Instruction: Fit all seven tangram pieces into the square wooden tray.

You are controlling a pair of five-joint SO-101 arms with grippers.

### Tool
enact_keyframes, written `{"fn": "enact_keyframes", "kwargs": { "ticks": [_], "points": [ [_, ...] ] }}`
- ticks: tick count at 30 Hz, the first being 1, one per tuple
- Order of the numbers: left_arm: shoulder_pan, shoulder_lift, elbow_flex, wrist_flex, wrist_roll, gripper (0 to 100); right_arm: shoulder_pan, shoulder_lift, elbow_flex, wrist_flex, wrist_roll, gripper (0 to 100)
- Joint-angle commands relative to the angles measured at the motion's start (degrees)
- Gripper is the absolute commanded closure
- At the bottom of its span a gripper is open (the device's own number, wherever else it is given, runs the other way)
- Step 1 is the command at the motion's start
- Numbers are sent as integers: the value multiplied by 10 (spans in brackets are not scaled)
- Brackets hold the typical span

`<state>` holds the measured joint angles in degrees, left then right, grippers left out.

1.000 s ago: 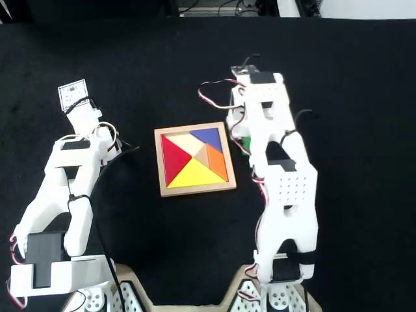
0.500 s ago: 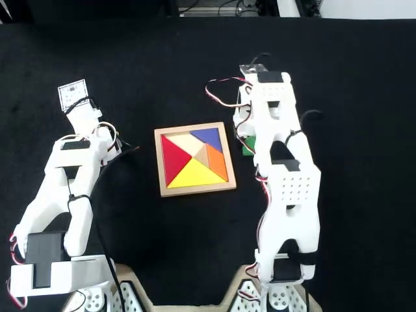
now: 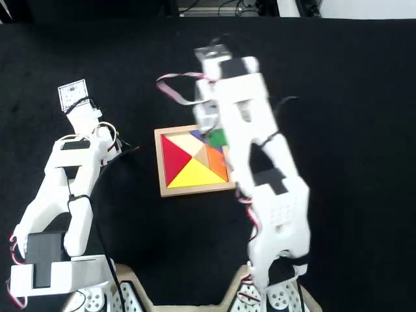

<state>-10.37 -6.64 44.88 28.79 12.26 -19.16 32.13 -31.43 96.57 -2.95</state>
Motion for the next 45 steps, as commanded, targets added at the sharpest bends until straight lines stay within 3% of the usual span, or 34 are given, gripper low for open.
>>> {"fn": "enact_keyframes", "kwargs": {
  "ticks": [1, 12, 21, 35, 42, 45],
  "points": [
    [7, -3, -3, -8, -6, 870, -48, -15, -24, -33, -18, 934],
    [7, -3, -3, -9, -6, 870, -48, 80, -46, -94, -11, 934],
    [7, -3, -3, -9, -6, 870, -47, 116, -81, -91, 255, 935],
    [7, -3, -4, -10, -6, 870, -64, 129, -80, -91, 263, 927],
    [7, -3, -4, -10, -6, 870, -64, 130, -79, -88, 276, 684],
    [7, -3, -4, -10, -6, 870, -73, 128, -82, -66, 295, 680]
  ]
}}
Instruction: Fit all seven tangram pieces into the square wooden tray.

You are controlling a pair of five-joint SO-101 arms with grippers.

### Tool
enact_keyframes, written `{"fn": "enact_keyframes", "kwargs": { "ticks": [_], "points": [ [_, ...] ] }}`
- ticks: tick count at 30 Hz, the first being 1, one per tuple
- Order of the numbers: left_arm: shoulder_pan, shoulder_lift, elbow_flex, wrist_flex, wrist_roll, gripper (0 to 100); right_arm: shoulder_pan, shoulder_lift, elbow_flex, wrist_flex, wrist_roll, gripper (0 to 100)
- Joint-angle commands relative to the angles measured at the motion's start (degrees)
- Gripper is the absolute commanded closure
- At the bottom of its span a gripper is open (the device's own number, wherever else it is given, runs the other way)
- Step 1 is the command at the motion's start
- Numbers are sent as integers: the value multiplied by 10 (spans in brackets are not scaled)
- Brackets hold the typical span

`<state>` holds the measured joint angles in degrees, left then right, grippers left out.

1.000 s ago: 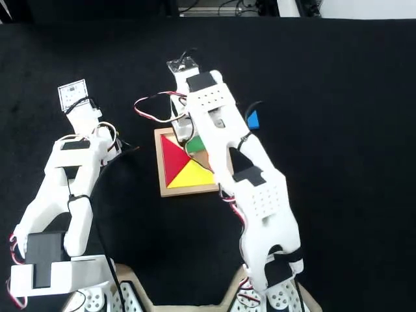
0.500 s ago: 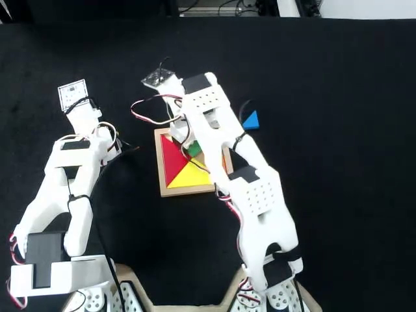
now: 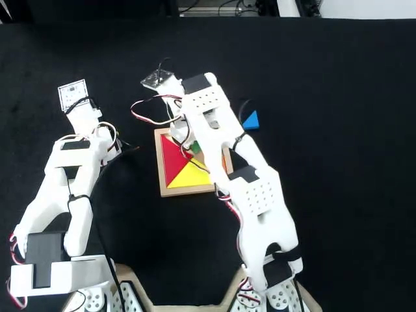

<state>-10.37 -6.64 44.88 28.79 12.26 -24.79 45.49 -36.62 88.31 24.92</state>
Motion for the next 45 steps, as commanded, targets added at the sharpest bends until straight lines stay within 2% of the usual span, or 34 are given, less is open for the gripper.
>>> {"fn": "enact_keyframes", "kwargs": {
  "ticks": [1, 8, 13, 20, 22, 31, 39, 45],
  "points": [
    [7, -3, -4, -10, -6, 870, -19, -7, -30, 21, 20, 692],
    [7, -3, -4, -10, -6, 870, -20, -11, -43, 24, 17, 711],
    [7, -3, -4, -10, -6, 870, -6, -29, -70, 23, 15, 784],
    [7, -3, -4, -10, -6, 870, -19, -5, -106, -34, -39, 992],
    [7, -3, -4, -10, -6, 870, -17, 15, -106, -41, -48, 969],
    [7, -3, -4, -10, -6, 870, -10, 36, -109, -4, -48, 987],
    [7, -3, -4, -10, -6, 870, -2, 42, -203, 31, -54, 987],
    [7, -3, -4, -10, -6, 870, 14, 98, -216, -12, -53, 987]
  ]
}}
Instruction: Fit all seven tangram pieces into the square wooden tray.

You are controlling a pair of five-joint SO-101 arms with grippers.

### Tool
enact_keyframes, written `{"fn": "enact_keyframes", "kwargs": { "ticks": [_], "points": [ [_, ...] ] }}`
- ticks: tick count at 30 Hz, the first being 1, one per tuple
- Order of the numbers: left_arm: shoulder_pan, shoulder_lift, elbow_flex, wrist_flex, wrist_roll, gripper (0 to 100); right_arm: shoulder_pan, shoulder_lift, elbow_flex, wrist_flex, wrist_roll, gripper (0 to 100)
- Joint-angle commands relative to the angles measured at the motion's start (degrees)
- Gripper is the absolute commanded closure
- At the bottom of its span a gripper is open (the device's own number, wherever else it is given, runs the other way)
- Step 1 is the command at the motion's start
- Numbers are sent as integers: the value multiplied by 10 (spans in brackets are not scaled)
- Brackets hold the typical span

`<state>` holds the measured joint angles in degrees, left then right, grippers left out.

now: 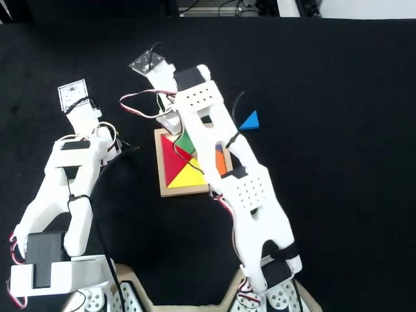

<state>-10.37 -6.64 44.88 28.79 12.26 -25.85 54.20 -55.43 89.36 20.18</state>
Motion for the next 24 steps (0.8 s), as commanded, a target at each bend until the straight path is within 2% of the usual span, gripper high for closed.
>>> {"fn": "enact_keyframes", "kwargs": {
  "ticks": [1, 6, 12, 17, 20, 24],
  "points": [
    [7, -3, -4, -10, -6, 870, 26, 22, -29, -24, -3, 987],
    [7, -3, -4, -10, -6, 870, 34, 37, -32, 12, 4, 987],
    [7, -3, -4, -10, -6, 870, 18, 36, -101, 84, 24, 987],
    [7, -3, -4, -10, -6, 870, 15, 31, -113, 95, 19, 988],
    [7, -3, -4, -10, -6, 870, 54, 6, -160, 113, 18, 988],
    [7, -3, -4, -10, -6, 870, 164, -16, -211, 109, -34, 987]
  ]
}}
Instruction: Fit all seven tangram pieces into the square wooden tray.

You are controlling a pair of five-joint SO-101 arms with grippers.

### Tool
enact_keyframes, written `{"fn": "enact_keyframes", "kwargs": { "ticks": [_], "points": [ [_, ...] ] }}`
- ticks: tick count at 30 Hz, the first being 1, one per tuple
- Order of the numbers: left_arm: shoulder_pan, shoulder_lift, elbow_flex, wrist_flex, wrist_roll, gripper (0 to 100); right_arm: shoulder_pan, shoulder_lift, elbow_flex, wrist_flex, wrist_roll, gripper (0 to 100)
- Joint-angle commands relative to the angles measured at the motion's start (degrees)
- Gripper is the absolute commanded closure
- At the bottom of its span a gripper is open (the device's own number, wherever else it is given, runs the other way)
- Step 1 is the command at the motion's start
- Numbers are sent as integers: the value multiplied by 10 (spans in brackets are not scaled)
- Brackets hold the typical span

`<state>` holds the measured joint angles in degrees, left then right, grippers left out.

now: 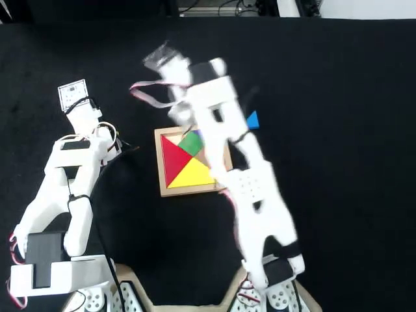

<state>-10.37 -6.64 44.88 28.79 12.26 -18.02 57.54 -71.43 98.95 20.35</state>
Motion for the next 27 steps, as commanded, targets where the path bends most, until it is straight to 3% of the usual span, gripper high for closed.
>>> {"fn": "enact_keyframes", "kwargs": {
  "ticks": [1, 5, 10, 13, 15, 23, 27],
  "points": [
    [7, -3, -4, -10, -6, 870, 109, -46, -52, 10, -49, 987],
    [7, -3, -5, -10, -6, 870, 153, -14, -52, 11, -70, 959],
    [7, -3, -4, -10, -6, 870, 164, 30, -56, 7, -58, 779],
    [7, -3, -4, -10, -6, 870, 165, 48, -56, 8, -21, 728],
    [7, -3, -4, -11, -6, 870, 161, 58, -54, 11, -28, 733],
    [6, -3, -4, -11, -6, 870, 169, 70, -52, -3, -198, 815],
    [7, -3, -4, -11, -6, 870, 169, 87, -57, -11, -230, 818]
  ]
}}
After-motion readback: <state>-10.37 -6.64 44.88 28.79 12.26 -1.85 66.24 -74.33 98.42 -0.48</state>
